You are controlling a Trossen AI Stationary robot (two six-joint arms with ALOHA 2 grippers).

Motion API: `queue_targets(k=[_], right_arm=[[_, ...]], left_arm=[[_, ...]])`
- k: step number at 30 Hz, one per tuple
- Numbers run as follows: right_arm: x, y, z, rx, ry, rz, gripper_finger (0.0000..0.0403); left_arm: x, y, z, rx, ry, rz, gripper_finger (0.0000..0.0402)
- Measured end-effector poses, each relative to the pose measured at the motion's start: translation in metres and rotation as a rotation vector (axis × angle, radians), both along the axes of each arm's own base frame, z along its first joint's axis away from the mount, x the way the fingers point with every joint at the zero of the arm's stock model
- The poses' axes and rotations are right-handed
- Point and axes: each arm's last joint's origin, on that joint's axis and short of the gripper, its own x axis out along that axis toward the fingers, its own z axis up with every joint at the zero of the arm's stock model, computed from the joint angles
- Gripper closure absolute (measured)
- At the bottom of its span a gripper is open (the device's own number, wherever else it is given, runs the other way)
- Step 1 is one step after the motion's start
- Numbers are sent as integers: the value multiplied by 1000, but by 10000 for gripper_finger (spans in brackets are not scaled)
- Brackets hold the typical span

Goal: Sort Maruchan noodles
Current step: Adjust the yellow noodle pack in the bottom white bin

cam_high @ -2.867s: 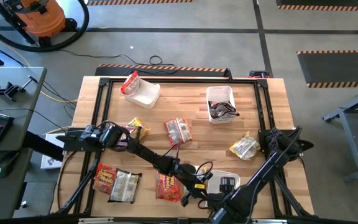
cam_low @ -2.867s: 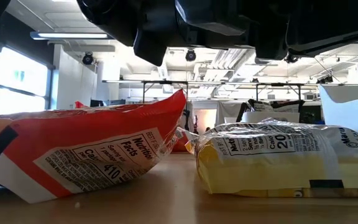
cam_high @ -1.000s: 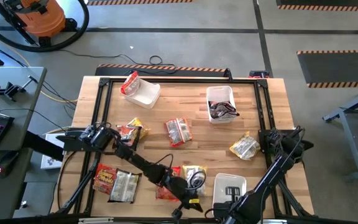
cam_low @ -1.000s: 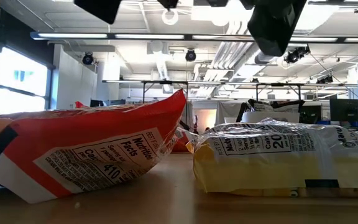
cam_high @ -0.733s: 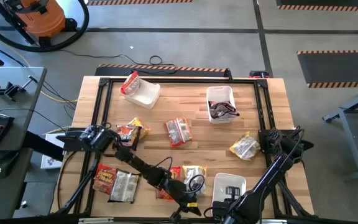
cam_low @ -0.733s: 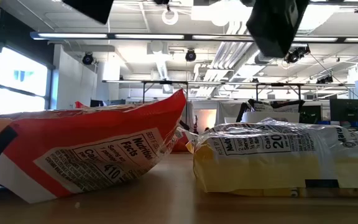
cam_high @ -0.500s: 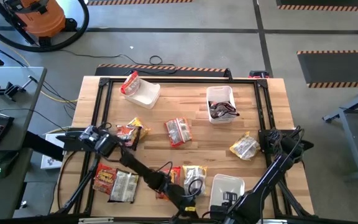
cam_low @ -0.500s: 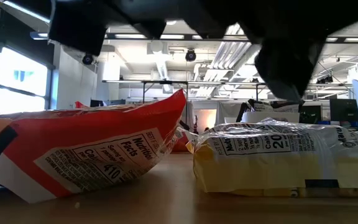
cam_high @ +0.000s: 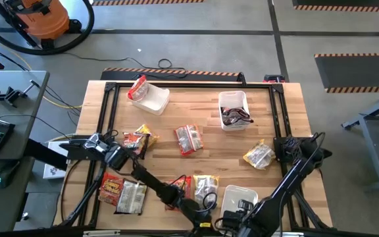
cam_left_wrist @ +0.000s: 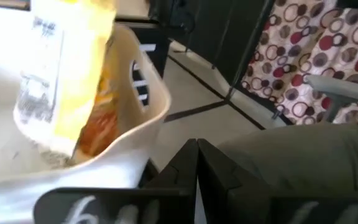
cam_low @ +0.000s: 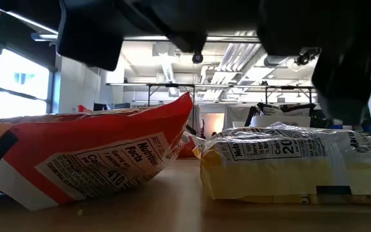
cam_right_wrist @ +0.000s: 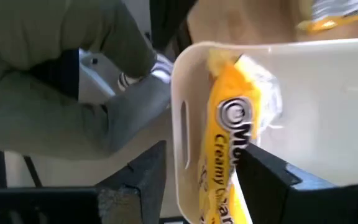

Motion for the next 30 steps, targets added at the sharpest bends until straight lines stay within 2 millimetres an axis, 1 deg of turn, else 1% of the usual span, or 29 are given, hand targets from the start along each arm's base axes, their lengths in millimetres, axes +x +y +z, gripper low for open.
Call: queue_targets(k=[3,8,11,14,18,25,30], right_arm=[[-3,2,3,8,-13,-18,260],[-1,10,-5,22,-23,-6,328],[2,13,-4,48,-59,3,364],[4,14,-1,44,-103,2,385],[5,14,6,34,-127,-10,384],[-1,10,-2,4,-54,-51,359],[-3,12,-1,8,-43,-46,357]], left_arm=[[2,4,-1,3,-1,25,401],[6,9,0,5,-3,81,401],[7,10,0,1,-1,91,401],[7,10,0,3,-2,108,401],[7,10,1,-1,-16,127,401],[8,10,3,-11,-31,130,401],[8,11,3,-11,-37,144,401]])
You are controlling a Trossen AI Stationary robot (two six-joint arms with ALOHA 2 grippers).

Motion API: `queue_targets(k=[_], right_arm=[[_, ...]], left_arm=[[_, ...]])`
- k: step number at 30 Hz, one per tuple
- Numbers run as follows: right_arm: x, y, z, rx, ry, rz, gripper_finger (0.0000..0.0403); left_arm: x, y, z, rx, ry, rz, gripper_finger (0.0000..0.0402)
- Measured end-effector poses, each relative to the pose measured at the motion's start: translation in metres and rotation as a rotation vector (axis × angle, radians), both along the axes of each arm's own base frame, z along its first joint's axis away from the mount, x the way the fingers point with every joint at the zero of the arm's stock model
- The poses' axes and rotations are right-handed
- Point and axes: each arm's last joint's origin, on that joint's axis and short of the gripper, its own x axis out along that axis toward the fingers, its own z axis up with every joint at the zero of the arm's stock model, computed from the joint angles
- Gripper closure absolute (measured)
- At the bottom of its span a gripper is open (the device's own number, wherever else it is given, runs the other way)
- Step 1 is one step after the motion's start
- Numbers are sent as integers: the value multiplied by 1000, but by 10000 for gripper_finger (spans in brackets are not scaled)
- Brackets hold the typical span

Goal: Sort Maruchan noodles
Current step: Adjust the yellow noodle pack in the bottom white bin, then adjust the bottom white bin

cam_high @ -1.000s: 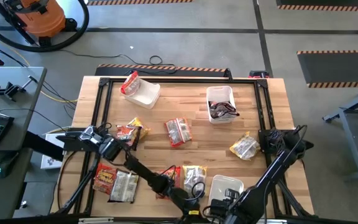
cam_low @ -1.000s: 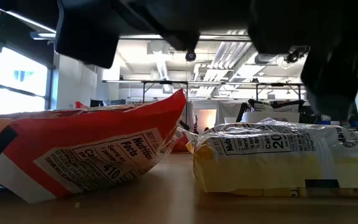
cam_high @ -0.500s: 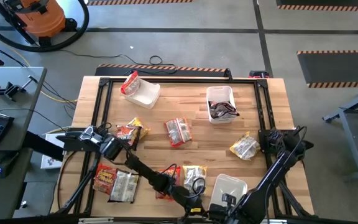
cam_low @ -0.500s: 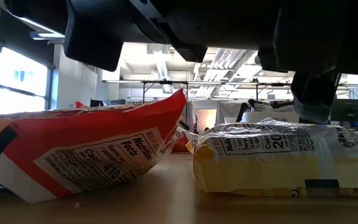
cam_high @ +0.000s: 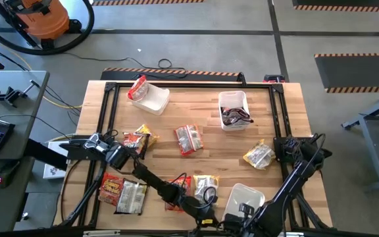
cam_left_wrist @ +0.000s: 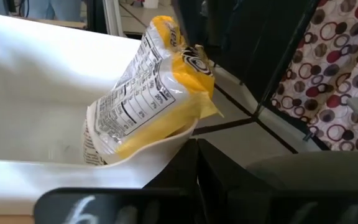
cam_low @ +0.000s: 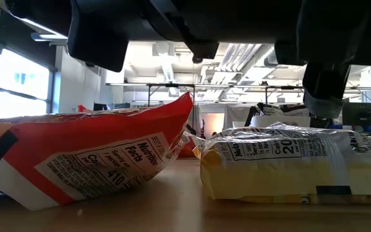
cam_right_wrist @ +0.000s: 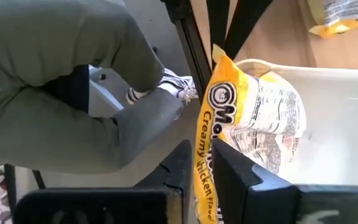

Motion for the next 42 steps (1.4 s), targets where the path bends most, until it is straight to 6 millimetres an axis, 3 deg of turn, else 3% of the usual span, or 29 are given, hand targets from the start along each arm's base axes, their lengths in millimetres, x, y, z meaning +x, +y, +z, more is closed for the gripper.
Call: queue_targets(k=[6,11,15,18,21,24,28,34,42], right_arm=[[-6,-2,27,-46,-5,-42,356],[-14,11,45,22,-78,-98,363],[-21,30,35,139,-125,-152,386],[-27,45,17,174,-136,-187,400],[-32,56,-7,144,-87,-209,399],[-35,62,-22,122,-41,-222,401],[-40,64,-41,59,25,-261,402],[-52,53,-49,-71,145,-368,403],[-70,42,-51,-225,230,-480,403]], left_arm=[[0,0,1,-6,-11,3,401],[2,3,2,-9,-15,7,401],[3,7,2,24,-17,-19,401],[-2,12,14,51,-4,-71,401],[-14,18,31,76,-23,-88,401],[-30,27,29,102,8,-77,401],[-49,40,27,62,-3,-53,401],[-71,59,18,4,-2,-25,401],[-84,81,36,7,-4,8,392]])
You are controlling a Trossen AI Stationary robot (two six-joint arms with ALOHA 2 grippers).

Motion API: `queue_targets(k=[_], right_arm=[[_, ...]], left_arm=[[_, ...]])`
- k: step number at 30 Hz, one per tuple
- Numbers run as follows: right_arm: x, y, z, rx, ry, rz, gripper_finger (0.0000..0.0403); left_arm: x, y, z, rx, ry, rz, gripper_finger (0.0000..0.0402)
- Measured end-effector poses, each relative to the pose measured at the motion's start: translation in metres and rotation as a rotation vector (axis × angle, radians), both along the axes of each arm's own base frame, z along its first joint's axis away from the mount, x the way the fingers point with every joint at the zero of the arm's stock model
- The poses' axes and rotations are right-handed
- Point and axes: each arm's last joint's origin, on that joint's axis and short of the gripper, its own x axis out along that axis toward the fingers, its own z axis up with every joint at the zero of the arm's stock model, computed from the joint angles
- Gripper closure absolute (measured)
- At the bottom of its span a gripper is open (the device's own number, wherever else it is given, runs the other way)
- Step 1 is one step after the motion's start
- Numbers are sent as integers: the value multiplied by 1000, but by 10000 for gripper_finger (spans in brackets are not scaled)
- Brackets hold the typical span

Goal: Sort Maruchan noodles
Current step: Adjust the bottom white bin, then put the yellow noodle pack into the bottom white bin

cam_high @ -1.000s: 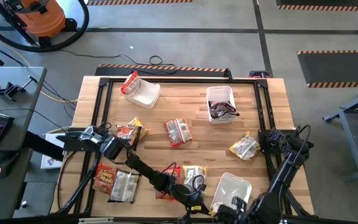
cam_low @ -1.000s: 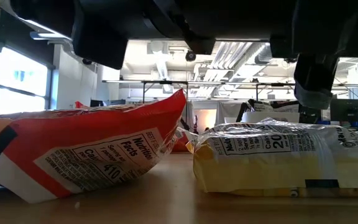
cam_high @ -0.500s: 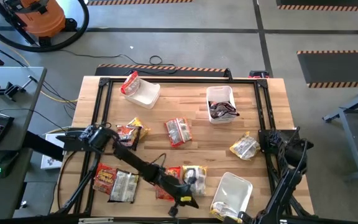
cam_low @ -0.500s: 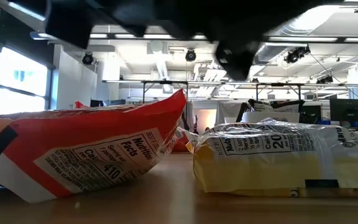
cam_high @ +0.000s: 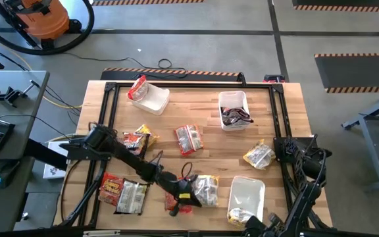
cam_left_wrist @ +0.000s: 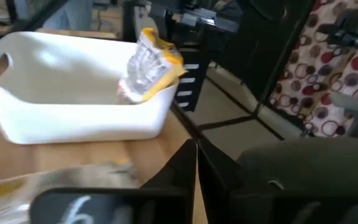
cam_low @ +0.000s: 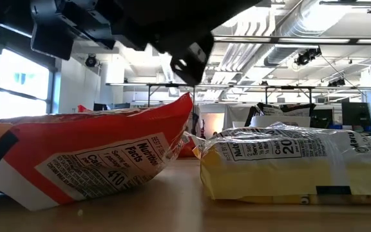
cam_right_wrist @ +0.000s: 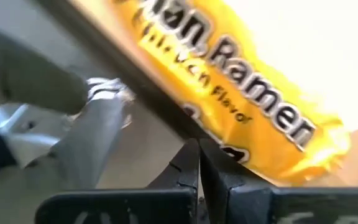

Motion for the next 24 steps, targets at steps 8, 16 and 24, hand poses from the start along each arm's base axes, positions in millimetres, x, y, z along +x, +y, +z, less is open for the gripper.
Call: queue_targets(k=[8,16,24], right_arm=[[-13,-7,1,-95,90,-16,403],[-14,-1,10,-61,72,31,403],[-13,0,14,-59,35,47,403]], left_arm=[[-12,23,-3,308,211,37,339],[-13,45,-10,604,289,105,271],[-8,55,-15,735,224,10,222]])
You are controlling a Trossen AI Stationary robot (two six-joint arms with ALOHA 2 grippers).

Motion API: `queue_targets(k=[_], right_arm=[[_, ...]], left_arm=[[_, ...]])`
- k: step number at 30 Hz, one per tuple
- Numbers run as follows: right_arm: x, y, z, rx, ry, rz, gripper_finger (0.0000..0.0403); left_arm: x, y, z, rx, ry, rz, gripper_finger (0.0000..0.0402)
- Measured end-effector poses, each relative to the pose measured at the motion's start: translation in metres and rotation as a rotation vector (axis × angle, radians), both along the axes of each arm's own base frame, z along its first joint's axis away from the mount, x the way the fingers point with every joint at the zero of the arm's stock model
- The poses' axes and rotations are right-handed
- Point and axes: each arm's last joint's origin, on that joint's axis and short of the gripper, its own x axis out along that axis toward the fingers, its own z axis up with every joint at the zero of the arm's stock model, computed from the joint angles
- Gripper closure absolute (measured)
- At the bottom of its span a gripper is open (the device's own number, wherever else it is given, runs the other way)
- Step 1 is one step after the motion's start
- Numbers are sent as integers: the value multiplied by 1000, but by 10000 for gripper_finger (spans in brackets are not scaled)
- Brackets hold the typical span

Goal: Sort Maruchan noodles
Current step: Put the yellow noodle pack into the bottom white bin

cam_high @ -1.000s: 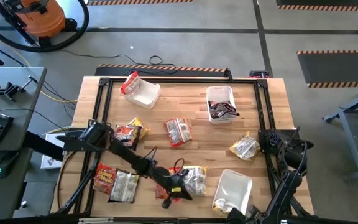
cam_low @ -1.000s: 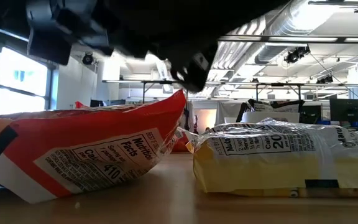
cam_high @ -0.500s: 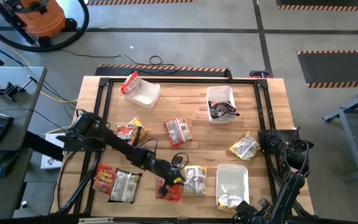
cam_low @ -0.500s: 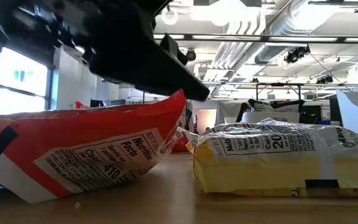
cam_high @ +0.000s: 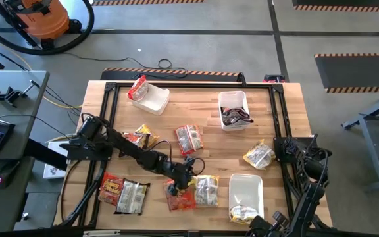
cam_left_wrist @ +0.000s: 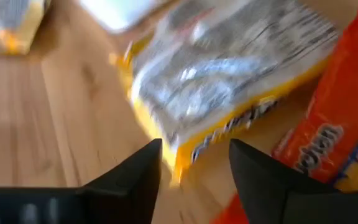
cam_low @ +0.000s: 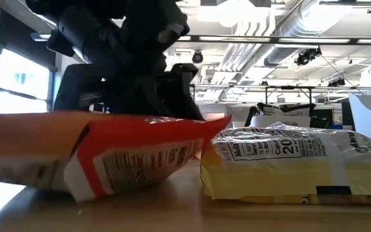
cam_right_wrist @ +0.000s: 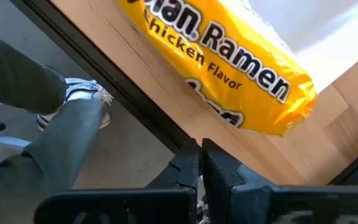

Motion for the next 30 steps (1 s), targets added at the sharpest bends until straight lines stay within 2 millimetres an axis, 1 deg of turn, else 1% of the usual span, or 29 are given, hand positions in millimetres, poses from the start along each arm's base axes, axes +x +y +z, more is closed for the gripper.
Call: queue_targets(k=[3,5,9,13,16,21,25,30], right_arm=[[1,0,0,1,1,5,403],[1,0,0,2,0,7,403],[2,0,0,-6,-17,15,403],[2,0,0,-10,-32,16,403],[2,0,0,-6,-35,16,403],[3,2,0,16,-49,16,403],[4,4,1,39,-61,16,403],[4,1,11,44,-116,18,403]], left_arm=[[1,-1,-2,28,-8,-75,223],[1,-2,-2,36,-20,-103,230],[4,-3,-3,37,-58,-138,261],[9,-5,-13,47,-95,-171,297],[15,-8,-18,33,-90,-195,315],[23,-11,-18,60,-85,-222,344],[27,-6,-13,79,-34,-211,390],[27,8,-8,42,36,-148,400]])
